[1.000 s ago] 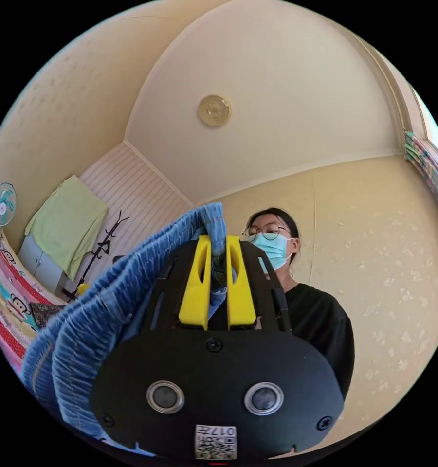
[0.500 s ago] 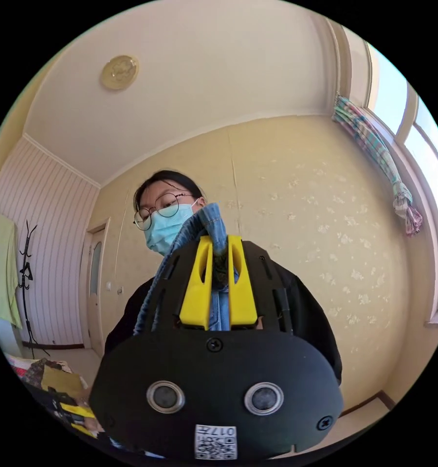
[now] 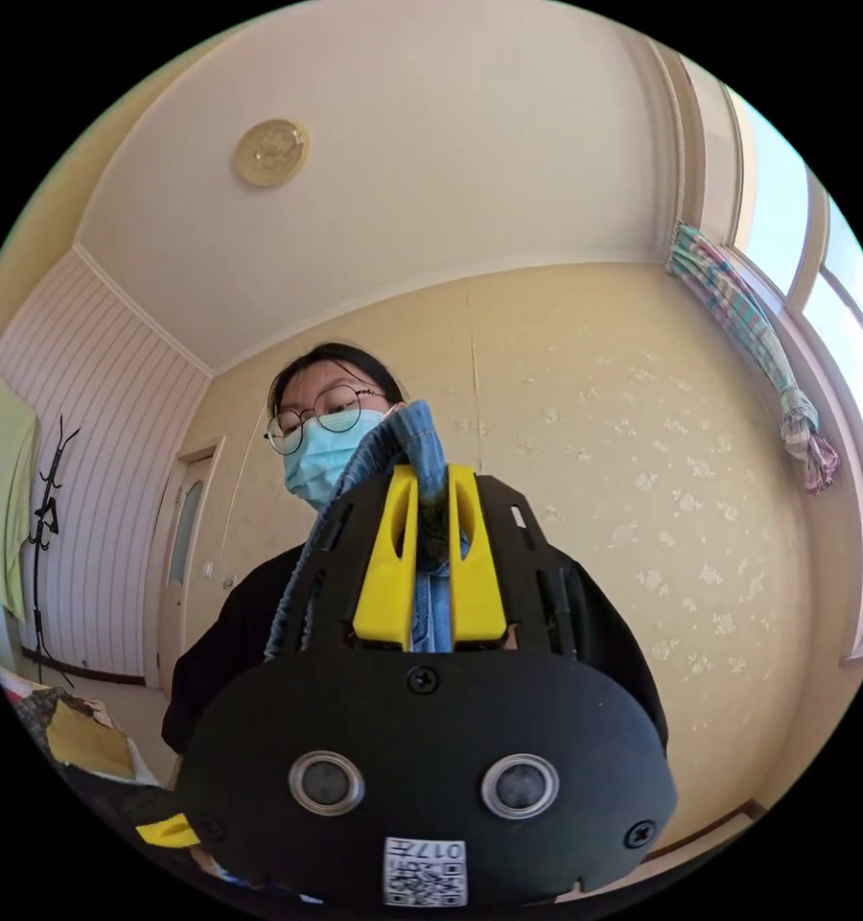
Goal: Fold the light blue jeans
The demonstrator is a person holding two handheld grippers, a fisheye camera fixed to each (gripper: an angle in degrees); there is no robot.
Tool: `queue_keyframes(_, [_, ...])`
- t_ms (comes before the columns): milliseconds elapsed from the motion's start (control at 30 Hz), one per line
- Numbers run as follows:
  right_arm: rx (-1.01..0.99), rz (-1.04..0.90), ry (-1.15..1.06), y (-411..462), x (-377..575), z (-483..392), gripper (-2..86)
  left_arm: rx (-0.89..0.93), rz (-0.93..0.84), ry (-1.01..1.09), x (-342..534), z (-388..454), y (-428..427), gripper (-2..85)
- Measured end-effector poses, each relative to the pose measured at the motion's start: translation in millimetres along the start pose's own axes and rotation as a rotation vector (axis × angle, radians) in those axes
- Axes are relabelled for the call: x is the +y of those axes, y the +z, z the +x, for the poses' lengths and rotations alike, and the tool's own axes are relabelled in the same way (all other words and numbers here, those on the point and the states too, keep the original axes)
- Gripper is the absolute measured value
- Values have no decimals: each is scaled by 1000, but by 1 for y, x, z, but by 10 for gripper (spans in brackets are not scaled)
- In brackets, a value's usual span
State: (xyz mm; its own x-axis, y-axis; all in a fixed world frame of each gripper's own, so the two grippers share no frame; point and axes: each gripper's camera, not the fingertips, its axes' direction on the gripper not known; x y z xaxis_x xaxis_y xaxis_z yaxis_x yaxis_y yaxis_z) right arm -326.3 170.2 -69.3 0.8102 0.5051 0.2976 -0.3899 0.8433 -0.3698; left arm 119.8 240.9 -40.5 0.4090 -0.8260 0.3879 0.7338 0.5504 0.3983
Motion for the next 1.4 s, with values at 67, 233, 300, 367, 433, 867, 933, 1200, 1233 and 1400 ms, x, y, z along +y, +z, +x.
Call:
queue_keyframes(67, [-67,-53,-37,15,-3,-8,119,-48,11,-15,-6,7,5,55])
queue_keyframes(233, [160,113,-272,-1,-4,-104,37,-352,-44,61,-30,74,26,52])
queue_keyframes(300, [387,141,-422,-1,-17,-181,31,-603,-68,102,-41,109,37,52])
queue_keyframes(367, [611,160,-510,10,-30,-238,29,-960,-53,123,-57,147,50,52])
queue_keyframes(433, [878,190,-553,28,-46,-288,29,-1236,-11,101,-73,166,57,52])
queue_keyframes(867, [1384,141,-771,178,-93,-417,27,-1911,111,507,-144,210,157,51])
queue_keyframes(933, [1386,144,-802,192,-86,-426,27,-1854,141,586,-145,216,168,51])
queue_keyframes(1200, [1505,168,-932,219,-91,-457,25,-1801,122,728,-190,227,183,51])
queue_keyframes(1233, [1505,173,-921,215,-95,-457,25,-1796,123,708,-201,228,174,51])
queue_keyframes(1400, [1548,246,-671,131,-143,-411,26,-1841,150,494,-236,221,97,51])
